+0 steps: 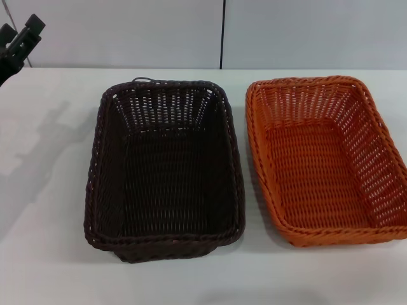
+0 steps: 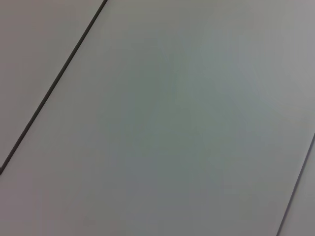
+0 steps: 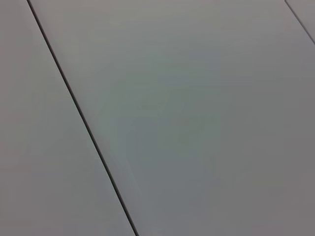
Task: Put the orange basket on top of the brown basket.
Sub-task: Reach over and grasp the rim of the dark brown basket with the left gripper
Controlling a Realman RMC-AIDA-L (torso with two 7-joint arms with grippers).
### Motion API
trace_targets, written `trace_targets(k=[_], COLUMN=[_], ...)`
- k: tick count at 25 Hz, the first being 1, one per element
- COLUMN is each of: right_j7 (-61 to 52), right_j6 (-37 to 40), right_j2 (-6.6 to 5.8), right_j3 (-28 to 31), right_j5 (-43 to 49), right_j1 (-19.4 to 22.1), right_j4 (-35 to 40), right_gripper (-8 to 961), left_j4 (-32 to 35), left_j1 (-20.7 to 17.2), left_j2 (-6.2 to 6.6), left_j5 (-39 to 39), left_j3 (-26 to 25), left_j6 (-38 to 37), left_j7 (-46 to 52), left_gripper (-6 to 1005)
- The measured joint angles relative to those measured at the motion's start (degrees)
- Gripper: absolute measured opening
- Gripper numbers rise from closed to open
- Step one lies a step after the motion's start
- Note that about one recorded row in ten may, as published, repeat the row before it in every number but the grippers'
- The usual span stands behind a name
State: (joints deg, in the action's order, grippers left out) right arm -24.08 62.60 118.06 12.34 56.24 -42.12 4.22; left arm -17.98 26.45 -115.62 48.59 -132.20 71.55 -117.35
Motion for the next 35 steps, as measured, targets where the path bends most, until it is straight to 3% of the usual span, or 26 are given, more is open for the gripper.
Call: trace_targets(k=[5,11,23,35], right_j7=[0.0,-0.1,0.5,0.6], right_j6=[2.0,4.6,5.1,4.6], right_j2=[0.06,-0.04,0.04,0.37], right_j3=[-0.7,-7.9,-18.5,-18.4], right_j5=[0.2,0.4,0.4,-0.2], right_j1=[0.5,2.3,6.4,7.3], right_j4=[0.3,3.2,6.2,4.4], right_gripper=[617,617,617,617], left_j4=[-0.2,-0.5,-0.6,-3.4], left_j1=[0.1,0.8,0.3,0.8], left_j2=[-0.56,-1.91,-1.99,-1.88], left_j5=[-0.2,0.0,0.1,0.2], left_j3=[-0.6,-4.1,-2.3,-1.4], left_j6=[-1.1,-2.9,-2.0,-2.6], left_j7=[0.0,-0.2,-0.2,1.8], left_gripper=[860,860,860,861])
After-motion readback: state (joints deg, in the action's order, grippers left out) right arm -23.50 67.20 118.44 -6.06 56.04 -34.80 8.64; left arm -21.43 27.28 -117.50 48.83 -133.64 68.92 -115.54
